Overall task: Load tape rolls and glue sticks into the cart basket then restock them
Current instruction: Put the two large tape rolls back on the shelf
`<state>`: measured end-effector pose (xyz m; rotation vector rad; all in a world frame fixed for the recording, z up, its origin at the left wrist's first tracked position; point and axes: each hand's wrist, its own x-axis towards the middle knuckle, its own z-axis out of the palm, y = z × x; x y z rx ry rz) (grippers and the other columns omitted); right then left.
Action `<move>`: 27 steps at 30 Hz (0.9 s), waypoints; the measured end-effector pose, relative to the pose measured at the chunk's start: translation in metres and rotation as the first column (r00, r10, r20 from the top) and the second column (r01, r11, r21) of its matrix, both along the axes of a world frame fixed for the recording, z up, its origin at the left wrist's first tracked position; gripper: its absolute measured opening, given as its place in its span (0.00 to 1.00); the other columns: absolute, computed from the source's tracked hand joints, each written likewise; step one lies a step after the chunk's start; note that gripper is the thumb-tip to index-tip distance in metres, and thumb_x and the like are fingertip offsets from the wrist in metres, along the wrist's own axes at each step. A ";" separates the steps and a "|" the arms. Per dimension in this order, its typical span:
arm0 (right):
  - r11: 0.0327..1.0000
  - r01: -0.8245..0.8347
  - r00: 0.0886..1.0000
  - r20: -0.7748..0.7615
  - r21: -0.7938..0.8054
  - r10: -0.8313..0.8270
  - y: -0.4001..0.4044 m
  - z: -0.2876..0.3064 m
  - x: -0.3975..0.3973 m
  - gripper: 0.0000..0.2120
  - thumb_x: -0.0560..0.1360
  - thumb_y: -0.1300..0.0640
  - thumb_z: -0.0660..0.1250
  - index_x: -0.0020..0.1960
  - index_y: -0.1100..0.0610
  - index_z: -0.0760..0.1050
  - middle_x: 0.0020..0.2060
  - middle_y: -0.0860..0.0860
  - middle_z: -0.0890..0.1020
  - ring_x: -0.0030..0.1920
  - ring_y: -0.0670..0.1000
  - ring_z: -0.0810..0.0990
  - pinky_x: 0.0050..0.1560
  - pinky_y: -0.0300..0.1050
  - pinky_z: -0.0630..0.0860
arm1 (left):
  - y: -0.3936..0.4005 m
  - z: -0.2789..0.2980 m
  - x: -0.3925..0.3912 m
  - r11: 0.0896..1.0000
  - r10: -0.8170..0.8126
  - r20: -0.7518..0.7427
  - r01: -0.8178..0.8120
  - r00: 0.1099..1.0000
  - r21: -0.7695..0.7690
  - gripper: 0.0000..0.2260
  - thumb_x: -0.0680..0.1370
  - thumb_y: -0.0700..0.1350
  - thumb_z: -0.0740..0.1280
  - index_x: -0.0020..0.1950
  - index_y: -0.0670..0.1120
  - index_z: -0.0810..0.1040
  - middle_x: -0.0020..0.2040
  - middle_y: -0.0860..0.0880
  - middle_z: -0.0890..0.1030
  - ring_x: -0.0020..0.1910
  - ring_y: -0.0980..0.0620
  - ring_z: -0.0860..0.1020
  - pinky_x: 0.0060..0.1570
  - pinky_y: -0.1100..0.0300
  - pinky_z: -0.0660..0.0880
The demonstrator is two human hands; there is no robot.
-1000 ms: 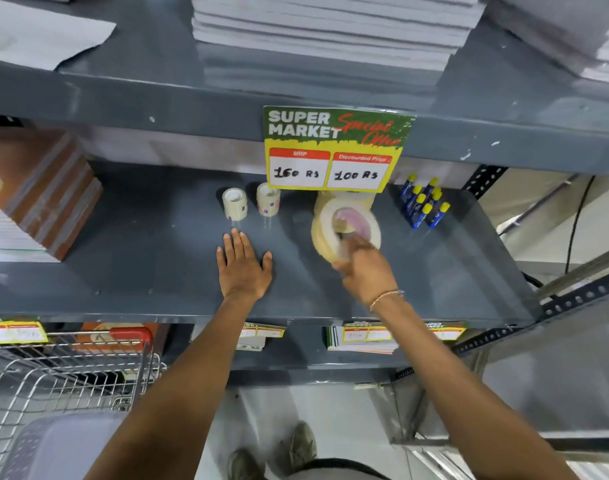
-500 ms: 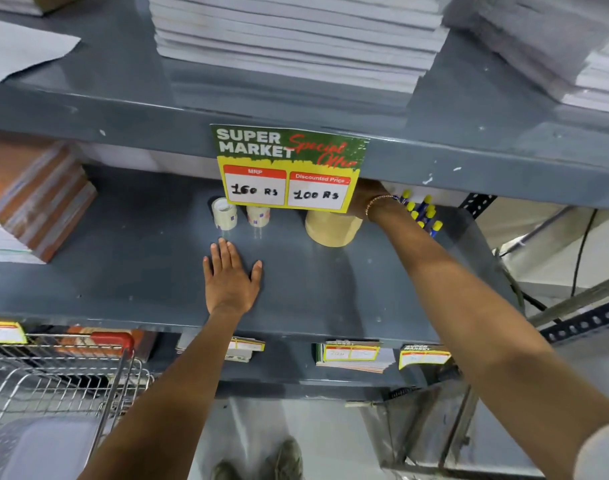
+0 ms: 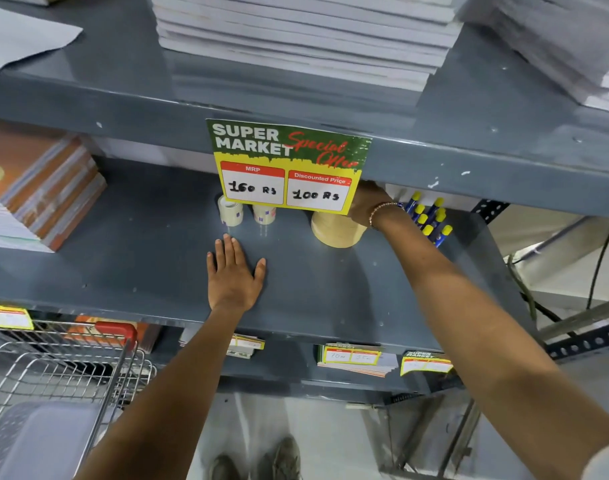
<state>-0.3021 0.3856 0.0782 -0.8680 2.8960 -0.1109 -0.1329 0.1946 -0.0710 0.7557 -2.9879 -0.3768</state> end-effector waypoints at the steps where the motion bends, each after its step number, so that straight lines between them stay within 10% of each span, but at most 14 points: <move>1: 1.000 0.012 1.000 0.015 -0.019 -0.011 0.000 0.000 0.000 0.22 0.75 0.56 0.64 0.68 0.57 0.68 0.67 0.60 0.72 0.67 0.63 0.70 0.65 0.53 0.71 | 0.000 0.000 0.000 1.000 -0.003 0.003 0.003 1.000 -0.002 0.35 0.78 0.63 0.42 0.77 0.40 0.44 0.79 0.43 0.47 0.78 0.45 0.44 0.77 0.47 0.44; 10: 0.998 0.039 0.996 0.084 0.056 -0.043 0.001 0.017 0.014 0.29 0.73 0.53 0.68 0.72 0.56 0.64 0.72 0.57 0.68 0.71 0.60 0.66 0.71 0.51 0.66 | -0.002 0.001 0.000 1.000 0.002 0.017 -0.002 1.000 0.006 0.35 0.78 0.63 0.42 0.77 0.40 0.43 0.79 0.43 0.46 0.78 0.45 0.43 0.77 0.48 0.44; 18: 0.922 -0.127 0.984 -0.165 -0.366 0.070 -0.116 -0.004 0.121 0.13 0.77 0.54 0.61 0.57 0.58 0.77 0.57 0.62 0.80 0.59 0.62 0.77 0.59 0.50 0.69 | -0.042 0.021 0.040 0.972 0.137 -0.189 -0.095 0.972 0.214 0.33 0.81 0.56 0.53 0.76 0.36 0.45 0.78 0.39 0.46 0.78 0.43 0.45 0.77 0.50 0.46; 23: 0.828 -0.425 0.877 0.060 -0.365 0.477 -0.226 -0.066 0.223 0.08 0.76 0.59 0.62 0.47 0.60 0.79 0.47 0.60 0.82 0.47 0.62 0.80 0.48 0.52 0.76 | -0.130 0.018 0.177 0.861 0.490 -0.395 -0.363 0.777 0.355 0.26 0.77 0.43 0.63 0.73 0.39 0.60 0.75 0.40 0.62 0.75 0.44 0.59 0.72 0.64 0.49; 27: 0.749 -0.585 0.727 0.208 -0.313 0.655 -0.307 -0.129 0.302 0.08 0.74 0.60 0.63 0.49 0.59 0.81 0.49 0.59 0.83 0.50 0.60 0.80 0.53 0.51 0.79 | -0.177 -0.043 0.315 0.602 0.793 -0.212 -0.682 0.571 0.415 0.19 0.75 0.37 0.65 0.65 0.38 0.70 0.64 0.38 0.73 0.64 0.39 0.71 0.64 0.53 0.64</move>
